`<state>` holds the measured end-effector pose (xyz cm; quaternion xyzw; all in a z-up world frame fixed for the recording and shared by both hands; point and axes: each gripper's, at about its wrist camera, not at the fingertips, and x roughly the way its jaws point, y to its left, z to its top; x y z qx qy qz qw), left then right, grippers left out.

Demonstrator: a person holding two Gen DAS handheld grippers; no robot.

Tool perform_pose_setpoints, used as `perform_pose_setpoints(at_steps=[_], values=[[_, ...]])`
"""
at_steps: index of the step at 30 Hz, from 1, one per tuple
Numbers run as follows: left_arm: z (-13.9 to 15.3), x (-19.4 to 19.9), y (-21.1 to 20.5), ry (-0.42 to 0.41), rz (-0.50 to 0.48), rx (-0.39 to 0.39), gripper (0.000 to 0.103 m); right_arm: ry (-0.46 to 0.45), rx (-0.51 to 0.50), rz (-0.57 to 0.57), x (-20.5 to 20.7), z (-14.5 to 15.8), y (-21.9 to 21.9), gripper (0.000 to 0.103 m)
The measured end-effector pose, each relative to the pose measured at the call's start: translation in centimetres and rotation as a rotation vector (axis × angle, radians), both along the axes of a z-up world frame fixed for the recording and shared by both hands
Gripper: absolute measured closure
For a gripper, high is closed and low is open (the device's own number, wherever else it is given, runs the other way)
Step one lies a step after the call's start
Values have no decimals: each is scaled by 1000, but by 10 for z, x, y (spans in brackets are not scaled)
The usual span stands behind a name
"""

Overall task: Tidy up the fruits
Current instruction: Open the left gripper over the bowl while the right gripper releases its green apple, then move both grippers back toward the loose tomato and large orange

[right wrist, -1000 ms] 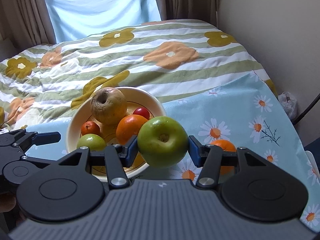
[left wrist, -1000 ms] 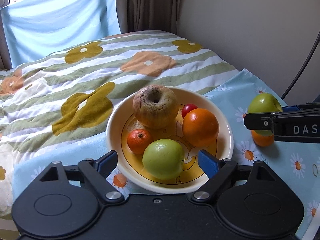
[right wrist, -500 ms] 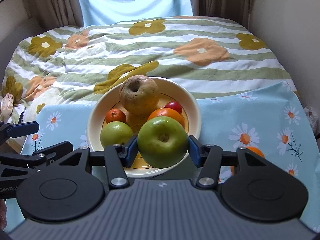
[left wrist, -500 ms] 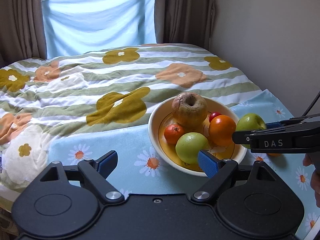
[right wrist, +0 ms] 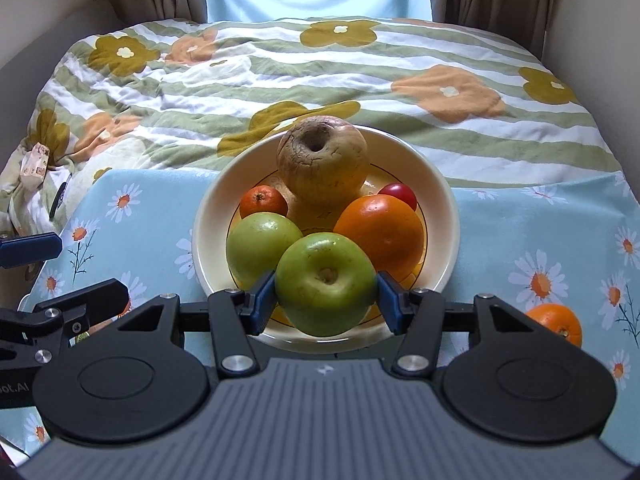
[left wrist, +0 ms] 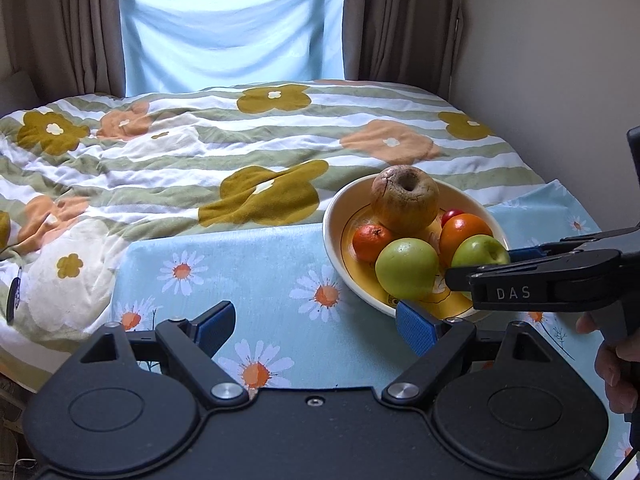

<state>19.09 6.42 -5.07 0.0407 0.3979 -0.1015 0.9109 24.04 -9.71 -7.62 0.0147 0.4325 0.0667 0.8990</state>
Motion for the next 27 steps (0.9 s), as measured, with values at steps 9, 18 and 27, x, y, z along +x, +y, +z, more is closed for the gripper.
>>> perform_pose_setpoints(at_steps=[9,18,27], values=[[6,-10,1,3,20,-25,13,-36,-1,-29,-13,18,-12,0],[24,-18,-3,-38,6,-37,13,-50,1,-69,-26,37,-24,0],[40,-31,-4,-77,-4,-41,4,-74,8,-71,-47,59,-22,0]])
